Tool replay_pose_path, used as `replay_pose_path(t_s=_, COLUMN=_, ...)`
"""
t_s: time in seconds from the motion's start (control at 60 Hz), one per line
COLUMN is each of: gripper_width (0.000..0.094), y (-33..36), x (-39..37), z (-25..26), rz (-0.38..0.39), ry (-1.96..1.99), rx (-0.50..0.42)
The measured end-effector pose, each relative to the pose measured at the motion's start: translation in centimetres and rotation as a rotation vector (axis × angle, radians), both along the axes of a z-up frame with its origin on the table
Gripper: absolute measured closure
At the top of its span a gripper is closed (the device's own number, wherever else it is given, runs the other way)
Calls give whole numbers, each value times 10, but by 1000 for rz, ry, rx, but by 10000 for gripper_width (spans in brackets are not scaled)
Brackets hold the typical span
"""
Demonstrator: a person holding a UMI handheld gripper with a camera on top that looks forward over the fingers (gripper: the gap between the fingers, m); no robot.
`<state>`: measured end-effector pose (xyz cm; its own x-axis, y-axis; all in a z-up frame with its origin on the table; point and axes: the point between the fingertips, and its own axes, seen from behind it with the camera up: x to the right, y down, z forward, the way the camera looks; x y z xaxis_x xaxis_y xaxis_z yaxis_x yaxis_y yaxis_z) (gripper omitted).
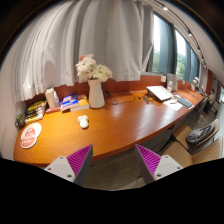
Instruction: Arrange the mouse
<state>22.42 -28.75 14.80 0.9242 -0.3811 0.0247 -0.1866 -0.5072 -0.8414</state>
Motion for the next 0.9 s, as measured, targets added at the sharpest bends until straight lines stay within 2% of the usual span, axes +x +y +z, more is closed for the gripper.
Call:
replay_pose_path(t_s=0.15, gripper_width=79, y=57, x=-37, z=-59, rz=107, ry=22, rx=-59)
replay_pose_path(t_s=0.3, gripper_width=74, y=111, x=-65, z=-94, rz=193, ry=31, rx=-82)
replay_pose_path(t_s=0.583, gripper_width=71, y=213, x=-76, z=-149, rz=280, ry=46, rx=-135)
replay_pose_path(t_s=0.9, gripper_width=94, y=319, x=-65, z=-156, rz=340, ry=76, rx=-154)
